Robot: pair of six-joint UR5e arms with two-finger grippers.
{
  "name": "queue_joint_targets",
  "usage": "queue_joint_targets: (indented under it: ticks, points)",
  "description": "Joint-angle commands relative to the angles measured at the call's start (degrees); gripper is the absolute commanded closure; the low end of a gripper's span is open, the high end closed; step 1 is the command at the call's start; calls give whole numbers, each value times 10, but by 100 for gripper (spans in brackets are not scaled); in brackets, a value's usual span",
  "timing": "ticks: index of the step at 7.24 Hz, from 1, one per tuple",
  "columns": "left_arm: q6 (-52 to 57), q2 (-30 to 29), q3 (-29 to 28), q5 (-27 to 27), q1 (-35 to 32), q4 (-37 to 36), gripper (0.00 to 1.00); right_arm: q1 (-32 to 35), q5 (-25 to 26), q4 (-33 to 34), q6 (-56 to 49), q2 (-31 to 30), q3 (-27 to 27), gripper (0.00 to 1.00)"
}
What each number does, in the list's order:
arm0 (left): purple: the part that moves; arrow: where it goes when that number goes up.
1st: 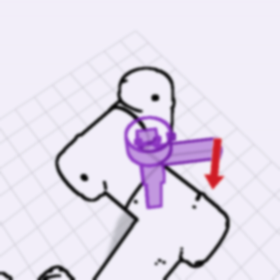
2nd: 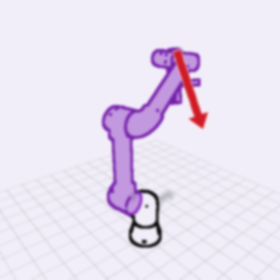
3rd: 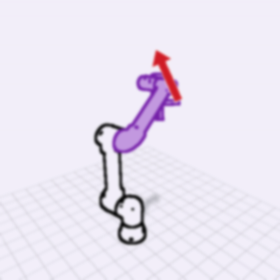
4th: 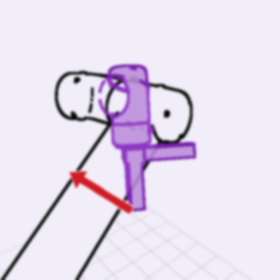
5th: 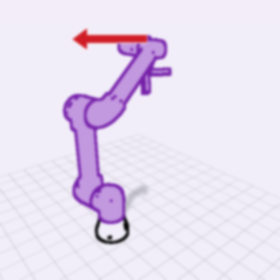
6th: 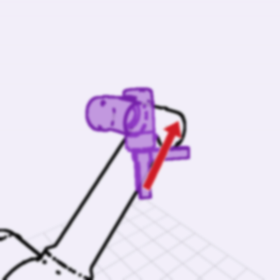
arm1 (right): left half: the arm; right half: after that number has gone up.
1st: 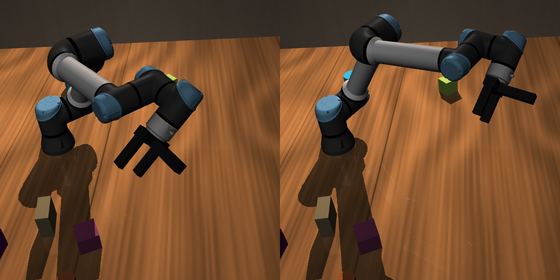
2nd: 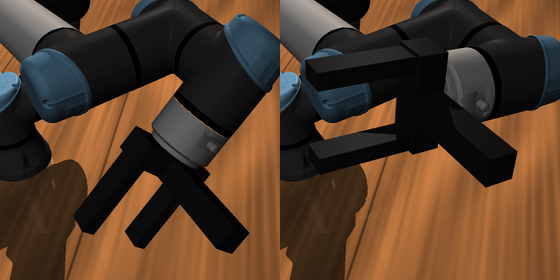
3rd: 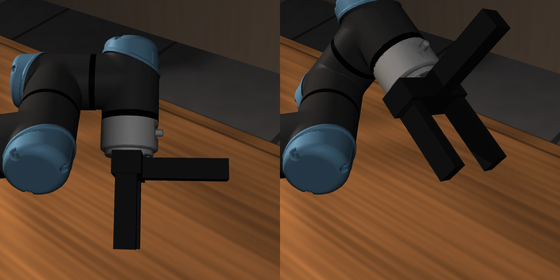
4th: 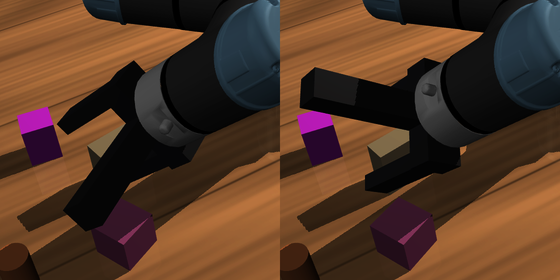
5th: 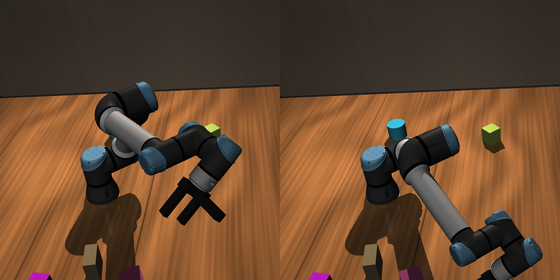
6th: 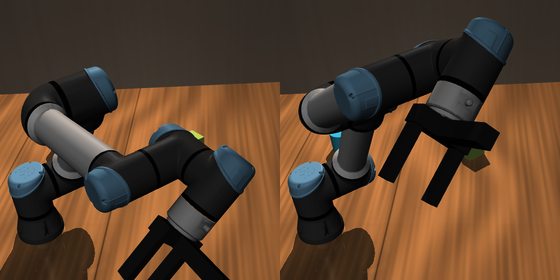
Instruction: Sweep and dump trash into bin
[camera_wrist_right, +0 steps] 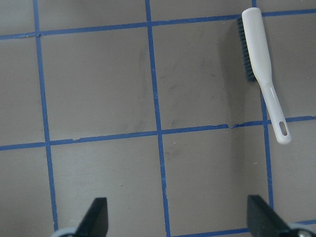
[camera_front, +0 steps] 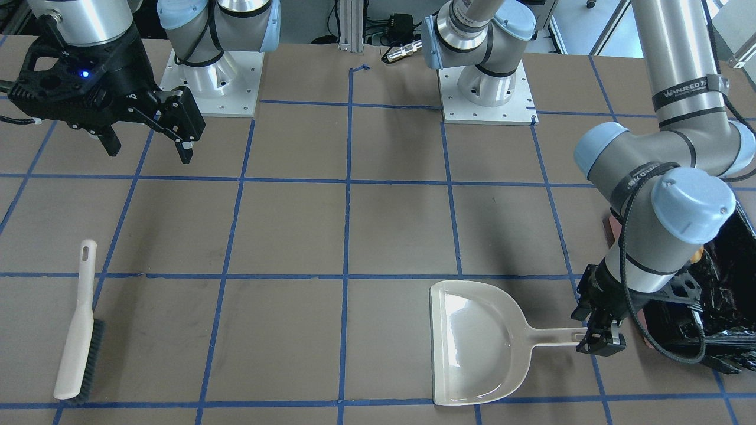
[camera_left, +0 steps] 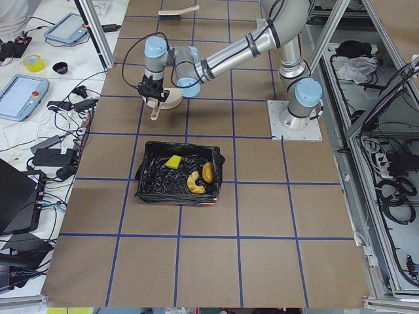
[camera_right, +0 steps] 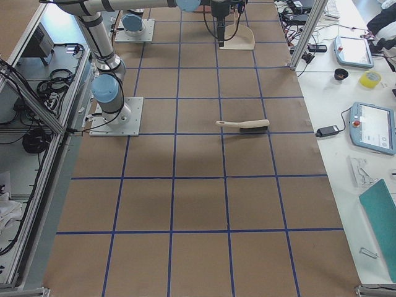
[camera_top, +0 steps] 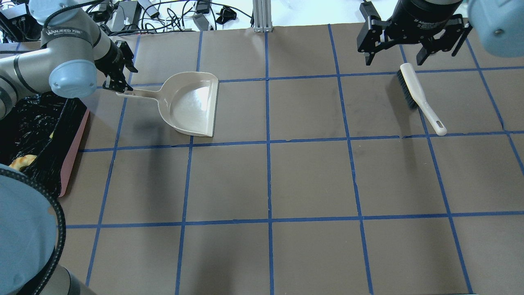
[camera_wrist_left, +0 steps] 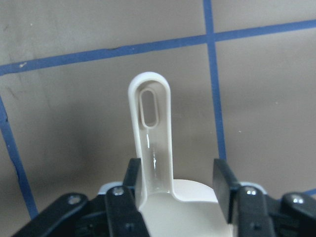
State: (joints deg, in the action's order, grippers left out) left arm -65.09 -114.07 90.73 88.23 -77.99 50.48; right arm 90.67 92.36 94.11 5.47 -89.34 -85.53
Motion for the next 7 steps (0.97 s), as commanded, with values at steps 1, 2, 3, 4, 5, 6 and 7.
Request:
queue_joint_targets:
  ticks: [1,2,3,4,5,6,7]
  points:
    - [111,46,-6,-9,-35,-15,31,-1,0,0,0,0,-1,0]
    - [209,66,-7,-10,-45,-16,27,-1,0,-1,0,-1,-1,0]
    - [317,85,-8,-11,-53,-16,26,-1,1,-2,0,-3,-1,0]
    - [390,99,-9,-63,-54,-15,22,-1,0,-1,0,-4,-1,0]
    - [532,107,-10,-98,-50,-12,19,-1,0,-3,1,-4,-1,0]
    - [597,118,-9,-90,-50,16,4,-1,1,-2,0,-3,-1,0]
    - [608,139,-14,-90,-51,77,2,-1,0,0,0,-3,0,0]
